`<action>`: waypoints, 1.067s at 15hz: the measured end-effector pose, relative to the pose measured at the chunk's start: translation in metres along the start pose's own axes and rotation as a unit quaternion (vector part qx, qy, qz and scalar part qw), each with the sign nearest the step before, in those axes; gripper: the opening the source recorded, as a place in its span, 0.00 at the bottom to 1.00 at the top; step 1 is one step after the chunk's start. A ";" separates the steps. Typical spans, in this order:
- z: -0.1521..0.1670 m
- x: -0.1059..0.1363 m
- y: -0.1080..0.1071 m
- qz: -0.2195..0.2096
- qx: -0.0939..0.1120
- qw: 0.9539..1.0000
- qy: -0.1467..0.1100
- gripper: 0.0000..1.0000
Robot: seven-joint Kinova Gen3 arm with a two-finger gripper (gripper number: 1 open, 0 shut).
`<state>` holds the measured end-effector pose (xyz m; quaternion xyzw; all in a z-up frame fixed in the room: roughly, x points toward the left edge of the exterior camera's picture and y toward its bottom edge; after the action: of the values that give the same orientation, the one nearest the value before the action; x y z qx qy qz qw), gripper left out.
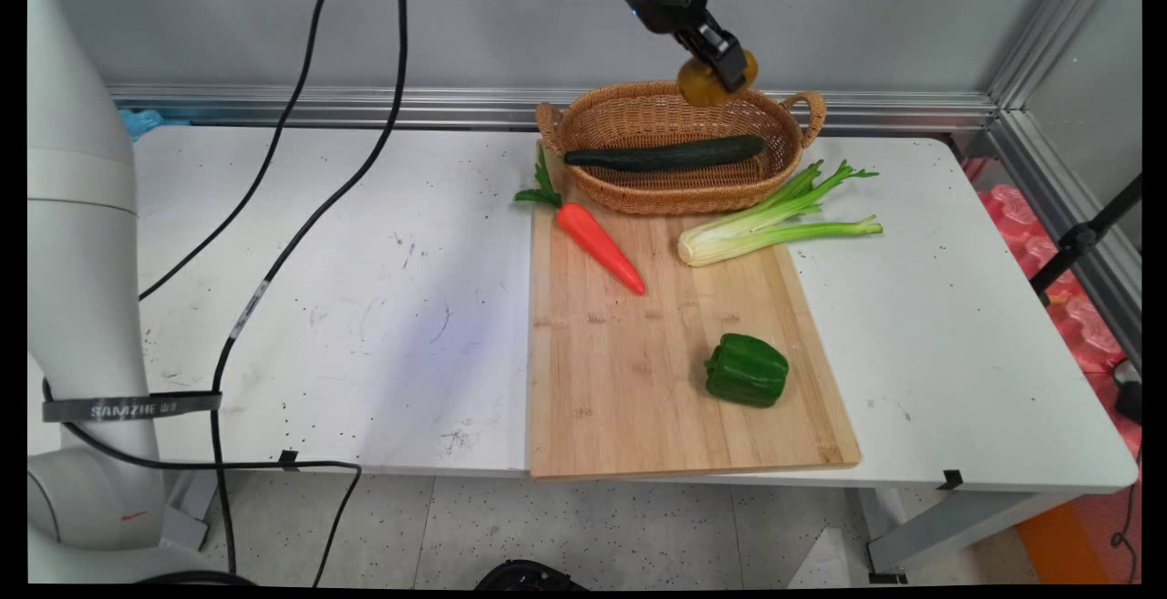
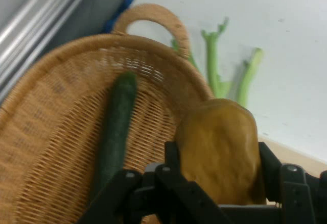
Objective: Place the picked object on the cutting board
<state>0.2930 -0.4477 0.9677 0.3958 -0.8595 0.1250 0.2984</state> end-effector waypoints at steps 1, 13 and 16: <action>-0.002 -0.003 0.008 -0.001 -0.004 1.000 -0.001 0.00; 0.032 -0.049 0.077 -0.003 -0.026 0.999 -0.020 0.00; 0.050 -0.062 0.087 0.002 -0.029 0.999 -0.024 0.00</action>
<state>0.2377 -0.3757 0.8924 0.3881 -0.8706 0.0907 0.2884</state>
